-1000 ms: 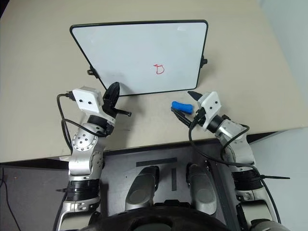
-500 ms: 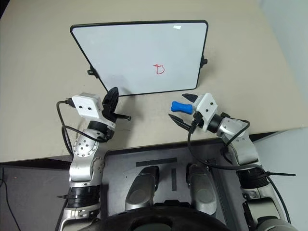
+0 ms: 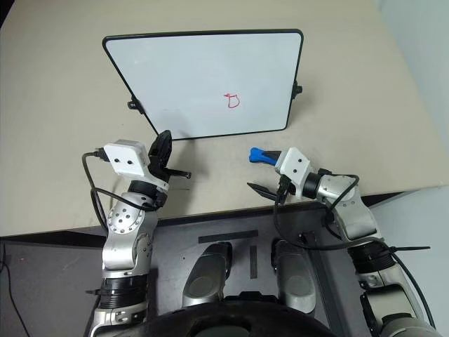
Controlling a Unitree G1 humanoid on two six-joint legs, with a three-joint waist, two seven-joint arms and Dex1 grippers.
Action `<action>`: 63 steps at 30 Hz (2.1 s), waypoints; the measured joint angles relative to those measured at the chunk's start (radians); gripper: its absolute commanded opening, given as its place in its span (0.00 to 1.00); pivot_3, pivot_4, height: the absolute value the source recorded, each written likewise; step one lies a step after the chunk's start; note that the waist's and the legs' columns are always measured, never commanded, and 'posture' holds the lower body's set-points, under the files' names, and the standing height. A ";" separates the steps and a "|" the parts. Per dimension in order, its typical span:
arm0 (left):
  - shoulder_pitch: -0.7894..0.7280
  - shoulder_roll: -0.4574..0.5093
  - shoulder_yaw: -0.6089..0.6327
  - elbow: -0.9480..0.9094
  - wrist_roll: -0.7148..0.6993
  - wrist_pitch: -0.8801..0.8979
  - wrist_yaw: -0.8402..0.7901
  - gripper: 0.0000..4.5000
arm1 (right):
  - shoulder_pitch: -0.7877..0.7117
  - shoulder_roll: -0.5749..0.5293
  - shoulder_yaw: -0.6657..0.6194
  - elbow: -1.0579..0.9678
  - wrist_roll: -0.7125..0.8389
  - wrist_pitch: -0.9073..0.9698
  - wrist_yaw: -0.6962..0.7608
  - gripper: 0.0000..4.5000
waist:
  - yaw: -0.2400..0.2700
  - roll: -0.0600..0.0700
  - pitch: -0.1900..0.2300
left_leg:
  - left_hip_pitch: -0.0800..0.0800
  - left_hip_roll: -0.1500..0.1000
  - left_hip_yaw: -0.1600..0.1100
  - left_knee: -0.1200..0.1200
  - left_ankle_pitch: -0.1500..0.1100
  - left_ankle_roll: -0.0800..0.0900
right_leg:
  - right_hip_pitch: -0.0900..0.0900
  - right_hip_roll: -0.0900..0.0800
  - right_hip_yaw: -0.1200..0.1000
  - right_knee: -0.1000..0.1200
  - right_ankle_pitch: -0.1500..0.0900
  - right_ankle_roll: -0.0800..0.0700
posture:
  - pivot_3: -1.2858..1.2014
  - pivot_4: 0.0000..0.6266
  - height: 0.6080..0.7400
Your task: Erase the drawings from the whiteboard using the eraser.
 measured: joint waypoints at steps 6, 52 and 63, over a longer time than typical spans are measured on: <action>-0.012 -0.011 -0.001 0.009 0.001 -0.004 0.002 0.00 | -0.040 0.013 0.001 0.085 -0.018 -0.033 0.011 0.99 | 0.000 0.000 0.000 | 0.000 0.000 0.000 0.000 0.000 0.000 | 0.000 0.000 0.000 0.000 0.000 0.000 | 0.52 0.24 1.00; -0.060 -0.027 -0.005 0.067 0.014 -0.043 0.002 0.00 | -0.537 0.092 0.094 0.693 -0.505 -0.820 -0.321 0.00 | 0.001 0.001 0.000 | -0.002 0.003 -0.002 -0.001 -0.002 0.000 | -0.006 -0.001 0.000 0.000 0.005 -0.003 | 0.52 0.24 1.00; -0.058 -0.030 -0.005 0.067 0.015 -0.047 0.010 0.00 | -0.624 0.082 0.082 0.806 -0.624 -0.941 -0.596 0.00 | 0.000 0.002 0.001 | -0.001 0.003 -0.003 -0.001 -0.002 0.000 | -0.007 -0.001 0.000 -0.001 0.016 -0.005 | 0.52 0.24 1.00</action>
